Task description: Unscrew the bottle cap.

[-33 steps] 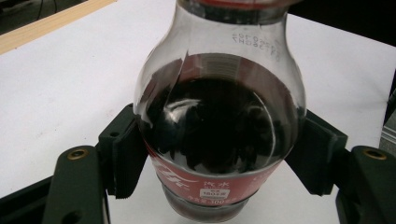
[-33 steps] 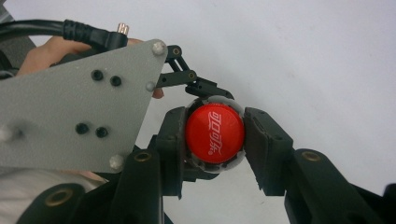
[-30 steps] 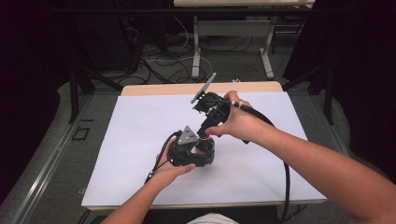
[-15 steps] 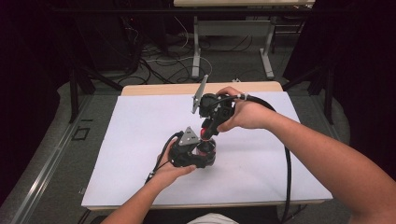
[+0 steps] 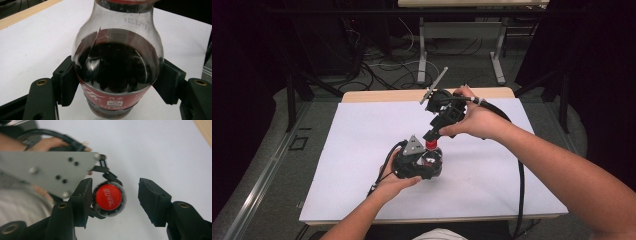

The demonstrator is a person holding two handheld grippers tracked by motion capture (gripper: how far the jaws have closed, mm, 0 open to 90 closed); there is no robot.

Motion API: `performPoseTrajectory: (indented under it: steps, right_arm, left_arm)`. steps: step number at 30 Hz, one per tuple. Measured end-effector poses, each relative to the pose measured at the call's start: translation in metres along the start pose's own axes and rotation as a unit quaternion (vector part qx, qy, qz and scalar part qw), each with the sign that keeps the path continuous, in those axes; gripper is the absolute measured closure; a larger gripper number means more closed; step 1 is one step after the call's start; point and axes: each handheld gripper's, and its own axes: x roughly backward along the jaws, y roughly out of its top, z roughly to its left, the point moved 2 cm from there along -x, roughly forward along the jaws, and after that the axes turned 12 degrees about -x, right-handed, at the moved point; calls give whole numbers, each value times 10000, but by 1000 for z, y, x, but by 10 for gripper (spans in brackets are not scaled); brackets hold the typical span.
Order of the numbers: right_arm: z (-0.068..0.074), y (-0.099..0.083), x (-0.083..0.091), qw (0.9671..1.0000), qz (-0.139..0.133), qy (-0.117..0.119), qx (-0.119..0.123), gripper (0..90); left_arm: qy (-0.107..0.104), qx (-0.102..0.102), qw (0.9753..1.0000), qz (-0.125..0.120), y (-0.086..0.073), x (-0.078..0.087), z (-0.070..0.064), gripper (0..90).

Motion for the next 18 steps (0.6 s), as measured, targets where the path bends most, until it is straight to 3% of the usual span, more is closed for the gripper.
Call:
performPoseTrajectory:
  steps: [2,4,5,6,8,11,12,17,18]
  right_arm:
    - [2,-1,-2,9987,-100,-337,-378,445]
    - [4,-2,-6,9960,-323,-418,-724,459]
    - [5,-2,-8,9951,-284,-498,-804,460]
    - [6,-2,-9,9954,-178,-486,-802,460]
    - [9,-2,-14,9940,-198,-656,-849,467]
    - [10,-3,-22,9937,-277,-651,-864,471]
    - [11,-3,-22,9935,-169,-722,-868,477]
    - [10,-5,-22,9939,-65,-545,-953,514]
    - [10,-6,-22,9943,-85,-540,-916,516]
  left_arm:
    - [7,-4,10000,8,0,0,0,300]
    - [20,-5,10000,18,0,0,-1,300]
    - [12,-5,10000,24,0,0,-1,300]
    - [21,-9,10000,24,0,0,-1,300]
    - [35,-4,10000,14,0,0,-1,300]
    - [32,-3,10000,9,0,0,-1,300]
    - [40,12,10000,15,0,0,-1,300]
    - [78,51,10000,14,-1,1,1,300]
    - [7,56,10000,72,-1,2,2,300]
